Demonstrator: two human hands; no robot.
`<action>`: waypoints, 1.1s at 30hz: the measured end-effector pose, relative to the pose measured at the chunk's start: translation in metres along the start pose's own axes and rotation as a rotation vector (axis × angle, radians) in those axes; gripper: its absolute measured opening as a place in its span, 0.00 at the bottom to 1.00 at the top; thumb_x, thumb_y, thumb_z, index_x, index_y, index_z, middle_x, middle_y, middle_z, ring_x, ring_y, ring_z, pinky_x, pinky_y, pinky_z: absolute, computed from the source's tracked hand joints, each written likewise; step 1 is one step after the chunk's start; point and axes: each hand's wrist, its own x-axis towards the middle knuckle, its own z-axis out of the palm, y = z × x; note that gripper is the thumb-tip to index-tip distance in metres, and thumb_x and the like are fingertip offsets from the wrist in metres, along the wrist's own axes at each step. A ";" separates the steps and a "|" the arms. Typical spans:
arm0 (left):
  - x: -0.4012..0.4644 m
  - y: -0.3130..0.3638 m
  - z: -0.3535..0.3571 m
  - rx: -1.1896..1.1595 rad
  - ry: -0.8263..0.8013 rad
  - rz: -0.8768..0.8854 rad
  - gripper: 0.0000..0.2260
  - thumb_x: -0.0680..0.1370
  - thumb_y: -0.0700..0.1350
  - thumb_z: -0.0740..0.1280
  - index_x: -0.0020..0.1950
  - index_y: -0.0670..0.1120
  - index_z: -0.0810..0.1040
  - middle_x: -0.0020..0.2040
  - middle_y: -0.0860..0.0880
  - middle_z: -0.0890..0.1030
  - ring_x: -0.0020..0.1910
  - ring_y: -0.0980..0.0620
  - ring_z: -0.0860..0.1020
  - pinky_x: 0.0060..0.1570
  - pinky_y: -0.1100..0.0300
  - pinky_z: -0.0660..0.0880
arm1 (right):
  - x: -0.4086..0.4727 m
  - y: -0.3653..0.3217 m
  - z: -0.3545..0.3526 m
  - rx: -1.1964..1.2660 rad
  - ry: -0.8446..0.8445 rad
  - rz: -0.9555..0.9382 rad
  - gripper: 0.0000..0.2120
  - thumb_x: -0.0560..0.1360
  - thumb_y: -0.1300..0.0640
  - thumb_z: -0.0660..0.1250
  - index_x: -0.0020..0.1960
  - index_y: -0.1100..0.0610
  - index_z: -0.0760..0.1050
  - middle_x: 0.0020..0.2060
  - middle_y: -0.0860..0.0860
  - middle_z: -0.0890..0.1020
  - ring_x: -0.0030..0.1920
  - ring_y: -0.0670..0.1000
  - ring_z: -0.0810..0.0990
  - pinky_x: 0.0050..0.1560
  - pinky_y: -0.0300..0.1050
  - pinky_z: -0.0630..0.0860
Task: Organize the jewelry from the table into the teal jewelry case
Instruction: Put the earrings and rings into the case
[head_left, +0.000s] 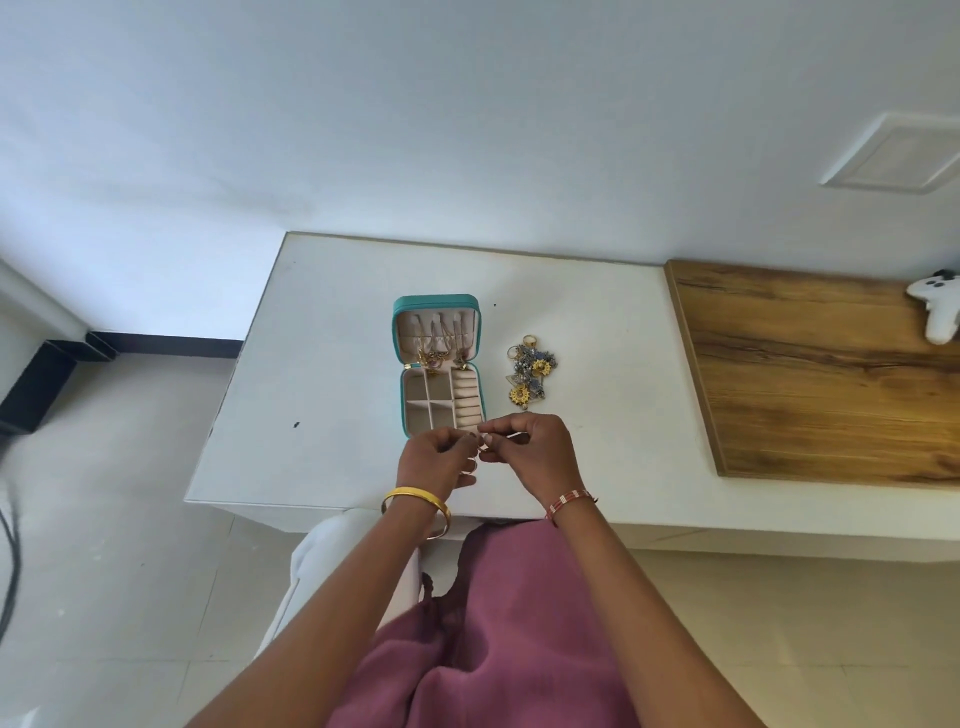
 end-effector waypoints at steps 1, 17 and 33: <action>-0.002 0.000 -0.004 0.018 0.004 0.008 0.05 0.76 0.40 0.65 0.46 0.39 0.79 0.35 0.44 0.78 0.32 0.52 0.75 0.33 0.64 0.77 | -0.002 -0.003 0.002 -0.029 0.004 -0.012 0.07 0.71 0.69 0.68 0.48 0.65 0.81 0.39 0.55 0.82 0.30 0.42 0.81 0.38 0.33 0.79; -0.016 0.014 -0.027 -0.440 -0.032 -0.189 0.04 0.76 0.36 0.64 0.49 0.36 0.77 0.36 0.43 0.78 0.34 0.50 0.76 0.34 0.62 0.79 | -0.026 -0.013 0.031 -0.390 0.178 -0.245 0.06 0.70 0.66 0.69 0.47 0.63 0.80 0.43 0.59 0.82 0.43 0.55 0.81 0.46 0.42 0.77; 0.001 0.009 -0.026 -0.463 -0.154 -0.226 0.08 0.76 0.32 0.62 0.54 0.33 0.76 0.38 0.43 0.77 0.37 0.50 0.75 0.35 0.64 0.79 | 0.001 -0.001 0.028 -0.314 0.241 -0.287 0.05 0.70 0.67 0.69 0.46 0.64 0.81 0.40 0.57 0.84 0.39 0.49 0.81 0.43 0.28 0.74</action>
